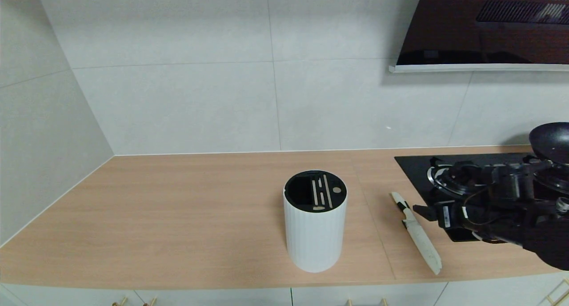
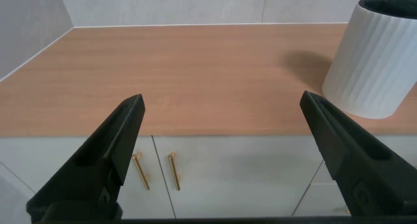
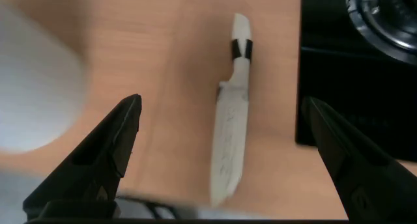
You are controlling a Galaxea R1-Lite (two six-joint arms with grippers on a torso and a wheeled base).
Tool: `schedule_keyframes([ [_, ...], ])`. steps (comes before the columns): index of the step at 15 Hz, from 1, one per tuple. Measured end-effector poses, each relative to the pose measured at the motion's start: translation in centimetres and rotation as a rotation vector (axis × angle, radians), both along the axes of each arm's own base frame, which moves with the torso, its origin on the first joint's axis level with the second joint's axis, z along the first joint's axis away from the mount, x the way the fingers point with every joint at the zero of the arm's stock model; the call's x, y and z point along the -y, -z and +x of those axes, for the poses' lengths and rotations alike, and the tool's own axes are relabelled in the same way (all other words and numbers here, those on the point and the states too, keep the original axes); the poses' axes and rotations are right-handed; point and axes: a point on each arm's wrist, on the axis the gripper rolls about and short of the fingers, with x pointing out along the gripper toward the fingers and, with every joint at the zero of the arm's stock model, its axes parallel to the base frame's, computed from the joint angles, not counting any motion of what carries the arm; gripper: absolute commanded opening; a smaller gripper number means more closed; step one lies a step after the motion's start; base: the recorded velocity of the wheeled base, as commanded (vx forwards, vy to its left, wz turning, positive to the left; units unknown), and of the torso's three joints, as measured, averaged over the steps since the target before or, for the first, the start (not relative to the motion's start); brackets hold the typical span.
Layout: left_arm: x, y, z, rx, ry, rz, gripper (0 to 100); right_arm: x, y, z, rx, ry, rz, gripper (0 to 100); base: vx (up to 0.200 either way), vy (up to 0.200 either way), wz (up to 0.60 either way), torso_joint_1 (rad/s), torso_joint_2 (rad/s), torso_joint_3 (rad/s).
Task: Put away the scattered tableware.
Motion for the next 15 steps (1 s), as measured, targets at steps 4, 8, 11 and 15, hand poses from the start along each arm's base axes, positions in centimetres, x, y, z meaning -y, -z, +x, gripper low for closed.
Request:
schedule_keyframes([
  [4, 0.0, 0.0, 0.0, 0.000, 0.000, 0.000, 100, -0.8, 4.4, 2.3, -0.055, 0.039, -0.050, 100, 0.000, 0.000, 0.00, 0.000, 0.00, 0.000],
  [8, 0.0, 0.0, 0.0, 0.000, 0.000, 0.000, 100, -1.1, 7.0, 4.1, -0.071, 0.055, -0.065, 100, 0.000, 0.000, 0.00, 0.000, 0.00, 0.000],
  [11, 0.0, 0.0, 0.0, 0.000, 0.000, 0.000, 100, -1.2, 8.5, 5.2, -0.088, 0.061, -0.071, 100, 0.000, 0.000, 0.00, 0.000, 0.00, 0.000],
  [15, 0.0, 0.0, 0.0, 0.000, 0.000, 0.000, 100, -1.2, 9.9, 5.7, -0.101, 0.078, -0.084, 100, 0.000, 0.000, 0.00, 0.000, 0.00, 0.000],
])
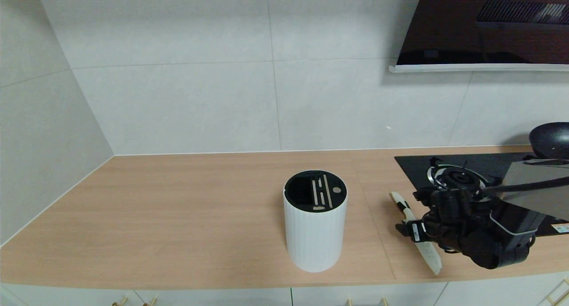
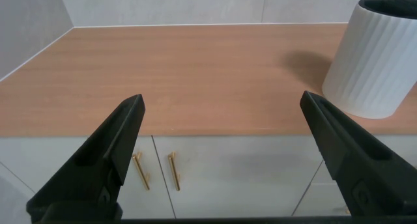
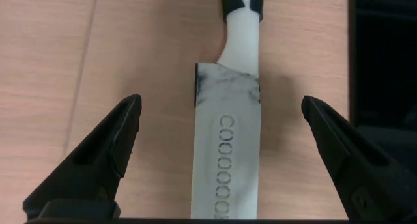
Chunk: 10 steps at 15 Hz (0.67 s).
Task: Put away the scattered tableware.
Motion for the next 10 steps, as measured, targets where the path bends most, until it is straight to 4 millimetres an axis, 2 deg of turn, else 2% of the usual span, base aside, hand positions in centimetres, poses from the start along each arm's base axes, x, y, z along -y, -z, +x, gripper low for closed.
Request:
schedule_keyframes([
  [10, 0.00, 0.01, 0.00, 0.000, 0.000, 0.000, 100, 0.45, 1.12, 0.88, -0.003, 0.028, 0.010, 100, 0.000, 0.000, 0.00, 0.000, 0.00, 0.000],
])
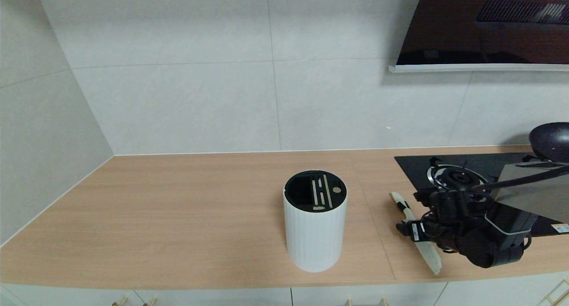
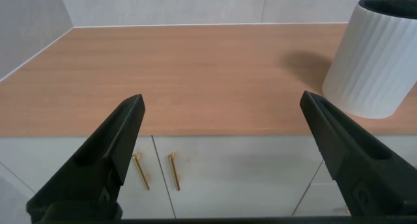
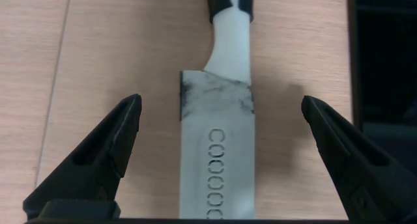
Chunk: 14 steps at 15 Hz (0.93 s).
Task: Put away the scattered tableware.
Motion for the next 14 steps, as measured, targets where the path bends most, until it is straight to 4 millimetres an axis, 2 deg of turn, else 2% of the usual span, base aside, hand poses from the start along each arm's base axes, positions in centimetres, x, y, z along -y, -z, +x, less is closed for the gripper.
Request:
schedule_keyframes([
  [1, 0.0, 0.0, 0.0, 0.001, 0.000, 0.000, 100, 0.0, 0.1, 0.1, -0.002, 0.000, -0.001, 0, 0.000, 0.000, 0.00, 0.000, 0.00, 0.000],
  [10, 0.0, 0.0, 0.0, 0.001, 0.000, 0.000, 100, 0.0, 1.2, 0.3, -0.008, -0.002, -0.004, 0, 0.000, 0.000, 0.00, 0.000, 0.00, 0.000],
  [14, 0.0, 0.0, 0.0, 0.001, 0.000, 0.000, 100, 0.4, 0.3, 0.0, 0.003, 0.009, 0.002, 0, 0.000, 0.000, 0.00, 0.000, 0.00, 0.000],
])
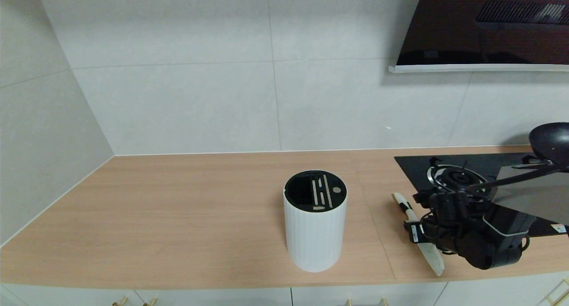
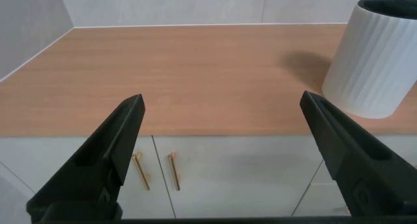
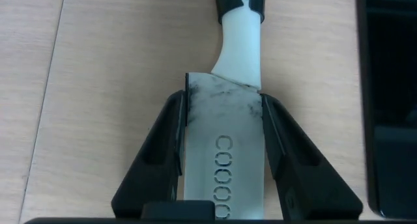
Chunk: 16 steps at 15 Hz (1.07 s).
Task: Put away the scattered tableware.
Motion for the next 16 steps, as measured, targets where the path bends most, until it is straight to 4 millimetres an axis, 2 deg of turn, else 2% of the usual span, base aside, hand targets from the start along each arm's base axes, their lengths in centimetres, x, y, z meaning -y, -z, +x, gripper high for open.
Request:
schedule_keyframes([
  [2, 0.0, 0.0, 0.0, 0.000, 0.000, 0.000, 100, 0.4, -1.7, -0.2, 0.040, 0.008, 0.010, 0, 0.000, 0.000, 0.00, 0.000, 0.00, 0.000],
  [6, 0.0, 0.0, 0.0, 0.001, 0.000, 0.001, 100, 0.8, -8.2, -2.0, 0.188, 0.014, 0.034, 0, 0.000, 0.000, 0.00, 0.000, 0.00, 0.000],
  [9, 0.0, 0.0, 0.0, 0.001, 0.000, 0.002, 100, 0.0, -12.3, -3.8, 0.289, -0.016, 0.053, 0, 0.000, 0.000, 0.00, 0.000, 0.00, 0.000],
  [13, 0.0, -0.1, 0.0, 0.005, 0.015, 0.042, 100, -1.5, -16.1, -6.3, 0.395, -0.072, 0.080, 0, 0.000, 0.000, 0.00, 0.000, 0.00, 0.000],
  [15, 0.2, -1.6, -0.4, 0.044, 0.109, 0.046, 100, -2.3, -18.2, -7.1, 0.464, -0.101, 0.098, 0, 0.000, 0.000, 0.00, 0.000, 0.00, 0.000],
  [16, 0.3, -3.1, -0.7, 0.066, 0.173, 0.050, 100, -2.8, -19.4, -7.1, 0.502, -0.114, 0.108, 0, 0.000, 0.000, 0.00, 0.000, 0.00, 0.000],
])
